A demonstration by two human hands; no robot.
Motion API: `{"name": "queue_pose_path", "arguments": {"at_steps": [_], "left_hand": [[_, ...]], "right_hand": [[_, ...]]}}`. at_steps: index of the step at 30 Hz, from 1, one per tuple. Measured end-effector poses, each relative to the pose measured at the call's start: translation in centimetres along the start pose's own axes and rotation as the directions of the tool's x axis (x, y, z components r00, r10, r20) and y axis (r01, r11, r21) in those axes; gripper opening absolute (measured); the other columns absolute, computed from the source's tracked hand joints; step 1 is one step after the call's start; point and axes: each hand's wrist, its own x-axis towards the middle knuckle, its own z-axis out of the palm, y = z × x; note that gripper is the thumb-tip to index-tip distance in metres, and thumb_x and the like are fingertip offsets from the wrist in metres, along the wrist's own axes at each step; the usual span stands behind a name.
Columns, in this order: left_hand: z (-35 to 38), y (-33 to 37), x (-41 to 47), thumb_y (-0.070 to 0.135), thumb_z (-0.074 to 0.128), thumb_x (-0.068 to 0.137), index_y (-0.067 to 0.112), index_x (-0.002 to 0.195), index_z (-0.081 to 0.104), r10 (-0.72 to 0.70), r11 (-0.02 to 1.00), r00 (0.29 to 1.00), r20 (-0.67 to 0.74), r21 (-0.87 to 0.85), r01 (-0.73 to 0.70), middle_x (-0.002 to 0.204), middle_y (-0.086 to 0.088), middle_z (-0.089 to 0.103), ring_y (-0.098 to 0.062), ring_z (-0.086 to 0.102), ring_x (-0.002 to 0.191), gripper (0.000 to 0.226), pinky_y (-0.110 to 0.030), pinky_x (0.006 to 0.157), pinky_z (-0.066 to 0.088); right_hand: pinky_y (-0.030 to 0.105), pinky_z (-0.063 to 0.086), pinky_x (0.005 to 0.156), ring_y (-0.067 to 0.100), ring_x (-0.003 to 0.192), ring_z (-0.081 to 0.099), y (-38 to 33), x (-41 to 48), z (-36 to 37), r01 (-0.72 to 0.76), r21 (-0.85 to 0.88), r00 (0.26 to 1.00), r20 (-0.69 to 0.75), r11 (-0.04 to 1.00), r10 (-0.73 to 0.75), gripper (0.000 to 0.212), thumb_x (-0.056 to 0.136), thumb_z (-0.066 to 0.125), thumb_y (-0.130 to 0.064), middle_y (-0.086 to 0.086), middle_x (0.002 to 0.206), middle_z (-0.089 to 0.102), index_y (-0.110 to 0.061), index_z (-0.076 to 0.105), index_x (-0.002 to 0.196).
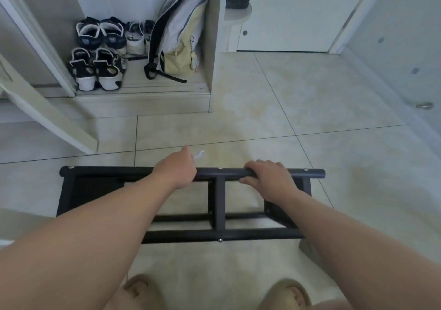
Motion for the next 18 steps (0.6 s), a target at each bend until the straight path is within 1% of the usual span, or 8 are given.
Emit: {"name": "queue_pose_path", "arguments": {"at_steps": [3,5,8,12,13,15,17,18], "left_hand": [[-0.1,-0.6,-1.0,0.015,0.038,0.100,0.017,0.103,0.039,0.003,1.000,0.999,-0.036,0.011,-0.003,0.086,-0.003,0.056,-0.024,0.054,0.073,0.004,-0.036,0.058,0.034],[0.6,-1.1,-2.0,0.014,0.039,0.100,0.016,0.104,0.037,-0.013,0.999,1.000,-0.009,0.033,0.013,0.086,-0.003,0.055,-0.023,0.053,0.074,0.005,-0.036,0.060,0.034],[2.6,-1.9,-3.8,0.014,0.041,0.101,0.018,0.106,0.035,-0.039,0.998,0.998,0.051,0.053,0.036,0.083,-0.001,0.052,-0.016,0.048,0.069,0.008,-0.032,0.060,0.032],[6.0,-3.0,-5.1,0.018,0.044,0.103,0.016,0.112,0.044,-0.070,0.998,0.986,0.149,0.011,0.070,0.088,-0.003,0.054,-0.016,0.052,0.073,0.010,-0.029,0.056,0.035],[6.9,-3.2,-5.3,0.018,0.045,0.103,0.015,0.113,0.045,-0.083,0.996,0.981,0.175,-0.004,0.085,0.091,-0.004,0.055,-0.018,0.054,0.076,0.010,-0.030,0.058,0.039],[8.5,-3.6,-5.7,0.016,0.046,0.101,0.014,0.116,0.047,-0.106,0.993,0.966,0.235,-0.022,0.114,0.099,-0.006,0.058,-0.023,0.057,0.087,0.015,-0.037,0.073,0.050],[9.9,-4.0,-6.0,0.017,0.045,0.101,0.013,0.119,0.049,-0.131,0.990,0.948,0.291,-0.016,0.142,0.110,-0.008,0.060,-0.027,0.058,0.097,0.019,-0.042,0.088,0.052],[10.6,-4.2,-6.1,0.018,0.044,0.101,0.013,0.120,0.049,-0.142,0.988,0.940,0.309,-0.011,0.153,0.114,-0.009,0.059,-0.029,0.058,0.100,0.020,-0.043,0.092,0.051]], "right_hand": [[0.038,0.038,0.091,0.020,0.099,0.057,-0.9,-0.2,0.3,0.004,0.007,1.000,-0.010,1.000,-0.003,0.035,0.097,0.057,-0.054,-0.007,0.105,0.062,-0.028,0.060,0.119],[0.038,0.039,0.092,0.019,0.102,0.058,-1.5,-0.8,0.9,0.012,-0.002,0.998,0.059,1.000,-0.012,0.032,0.098,0.056,-0.051,-0.008,0.108,0.062,-0.028,0.060,0.120],[0.041,0.042,0.095,0.021,0.107,0.058,-2.2,-2.1,2.6,0.016,-0.056,0.983,0.183,0.998,-0.005,0.027,0.101,0.054,-0.044,-0.006,0.114,0.060,-0.029,0.060,0.123],[0.044,0.045,0.098,0.022,0.104,0.058,-2.5,-4.0,5.5,0.015,-0.116,0.947,0.322,0.993,0.023,0.025,0.102,0.055,-0.038,-0.003,0.113,0.058,-0.027,0.060,0.124],[0.044,0.045,0.097,0.023,0.105,0.057,-2.5,-4.6,6.3,0.012,-0.122,0.939,0.342,0.992,0.030,0.025,0.102,0.055,-0.037,-0.002,0.113,0.058,-0.027,0.060,0.125],[0.042,0.045,0.095,0.023,0.106,0.057,-2.3,-5.6,7.9,0.004,-0.129,0.928,0.370,0.992,0.045,0.026,0.101,0.057,-0.036,-0.001,0.115,0.058,-0.026,0.060,0.125],[0.040,0.044,0.092,0.024,0.107,0.056,-2.1,-6.3,9.5,-0.002,-0.139,0.919,0.389,0.990,0.056,0.027,0.100,0.056,-0.036,-0.001,0.116,0.057,-0.026,0.060,0.125],[0.040,0.044,0.091,0.025,0.108,0.056,-2.1,-6.7,10.3,-0.001,-0.145,0.915,0.400,0.989,0.059,0.028,0.101,0.055,-0.036,-0.001,0.117,0.057,-0.026,0.060,0.126]]}}
